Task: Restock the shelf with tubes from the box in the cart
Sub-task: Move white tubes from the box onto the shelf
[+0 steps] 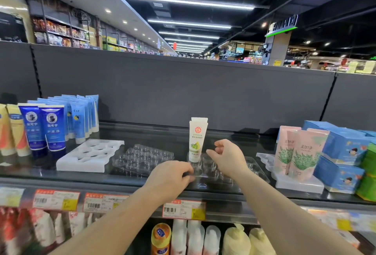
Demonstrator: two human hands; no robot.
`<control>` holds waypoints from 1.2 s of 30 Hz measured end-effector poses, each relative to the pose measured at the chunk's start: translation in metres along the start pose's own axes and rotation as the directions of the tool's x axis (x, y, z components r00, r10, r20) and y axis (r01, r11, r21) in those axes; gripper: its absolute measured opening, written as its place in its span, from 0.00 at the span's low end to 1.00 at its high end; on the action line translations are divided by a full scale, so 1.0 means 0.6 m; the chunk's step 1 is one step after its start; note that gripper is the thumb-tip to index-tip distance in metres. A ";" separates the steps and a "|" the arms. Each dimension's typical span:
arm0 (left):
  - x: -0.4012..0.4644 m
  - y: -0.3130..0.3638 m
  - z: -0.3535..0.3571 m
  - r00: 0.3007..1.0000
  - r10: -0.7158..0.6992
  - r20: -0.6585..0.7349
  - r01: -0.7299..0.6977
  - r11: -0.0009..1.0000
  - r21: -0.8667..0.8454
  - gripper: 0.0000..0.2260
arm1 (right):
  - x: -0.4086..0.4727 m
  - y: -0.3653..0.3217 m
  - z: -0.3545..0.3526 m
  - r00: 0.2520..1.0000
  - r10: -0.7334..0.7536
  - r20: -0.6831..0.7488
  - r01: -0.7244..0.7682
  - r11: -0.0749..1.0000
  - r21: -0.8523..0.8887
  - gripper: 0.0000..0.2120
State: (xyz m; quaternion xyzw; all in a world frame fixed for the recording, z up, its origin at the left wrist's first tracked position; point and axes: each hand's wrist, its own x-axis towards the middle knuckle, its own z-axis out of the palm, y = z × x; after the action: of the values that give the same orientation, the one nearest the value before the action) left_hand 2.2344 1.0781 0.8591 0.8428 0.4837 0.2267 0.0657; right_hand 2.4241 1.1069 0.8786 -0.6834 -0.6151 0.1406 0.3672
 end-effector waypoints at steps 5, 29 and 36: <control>-0.011 0.016 -0.007 0.997 -0.049 -0.056 0.049 0.999 0.012 0.14 | -0.031 0.012 -0.015 0.999 -0.047 0.016 0.047 0.999 0.013 0.23; -0.614 -0.270 -0.328 0.764 -0.596 -0.246 0.617 0.787 0.011 0.19 | -0.433 -0.466 0.357 0.796 -0.501 0.339 0.509 0.858 0.071 0.20; -0.900 -0.430 -0.468 0.585 -0.752 -0.303 0.811 0.549 0.203 0.27 | -0.612 -0.704 0.548 0.621 -0.609 0.492 0.645 0.755 0.120 0.25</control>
State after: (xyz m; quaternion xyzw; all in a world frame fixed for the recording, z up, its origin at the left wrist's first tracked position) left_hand 1.6746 0.7263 0.8514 0.5119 0.8424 0.1671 -0.0218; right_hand 1.8259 0.8572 0.8408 -0.3764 -0.8921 0.1554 0.1958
